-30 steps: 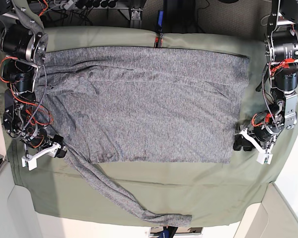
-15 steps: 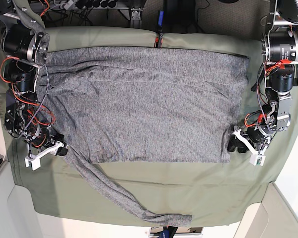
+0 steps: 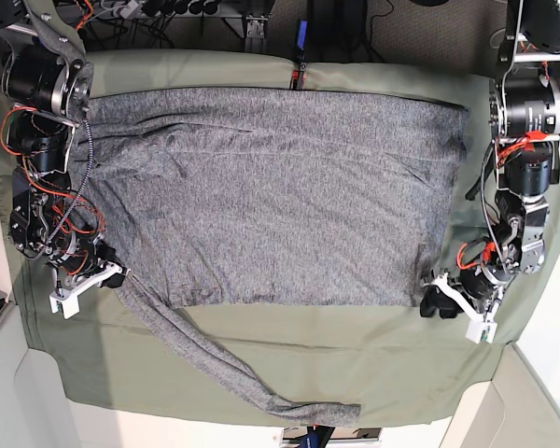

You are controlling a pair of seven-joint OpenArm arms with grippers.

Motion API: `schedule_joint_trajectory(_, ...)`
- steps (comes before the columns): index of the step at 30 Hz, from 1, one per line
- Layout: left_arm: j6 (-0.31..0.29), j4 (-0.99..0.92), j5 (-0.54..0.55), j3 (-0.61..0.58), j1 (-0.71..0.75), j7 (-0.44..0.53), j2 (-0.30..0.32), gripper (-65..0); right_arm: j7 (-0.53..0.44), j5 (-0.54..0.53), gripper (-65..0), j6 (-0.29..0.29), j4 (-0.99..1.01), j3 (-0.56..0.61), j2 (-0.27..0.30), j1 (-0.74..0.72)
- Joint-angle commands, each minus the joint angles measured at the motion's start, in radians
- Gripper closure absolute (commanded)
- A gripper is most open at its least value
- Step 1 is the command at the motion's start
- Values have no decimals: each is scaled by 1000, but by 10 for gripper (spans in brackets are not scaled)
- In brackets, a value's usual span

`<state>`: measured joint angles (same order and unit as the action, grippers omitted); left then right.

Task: Fold the T-shirt properly
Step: 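Grasp the shirt's folded edge with both grippers, then fold the grasped edge back toward the arms with both grippers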

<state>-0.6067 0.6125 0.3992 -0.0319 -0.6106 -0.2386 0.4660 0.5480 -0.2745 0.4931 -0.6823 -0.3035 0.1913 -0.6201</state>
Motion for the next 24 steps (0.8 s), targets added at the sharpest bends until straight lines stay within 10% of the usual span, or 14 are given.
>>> schedule_joint_trajectory(1,-11,14,22,3,-33,-2,16,-314,-13,-13,-9,13,-16,-2,10,-30)
schedule_joint_trajectory(9,87,13,-35,3,5,-12,-3,-314,-14,-13,-9,13,-16,-2,11,-31)
schedule_joint_trajectory(16,60,13,-39,3,32,-21,-53,-311,-13,-24,-9,13,-16,-2,10,-31)
schedule_joint_trajectory(21,61,13,-80,3,32,-14,-64,0,-13,-20,0,18,-16,-2,11,-31)
schedule_joint_trajectory(24,60,17,-82,3,29,-9,-50,0,-13,-21,0,44,-18,-2,11,-31)
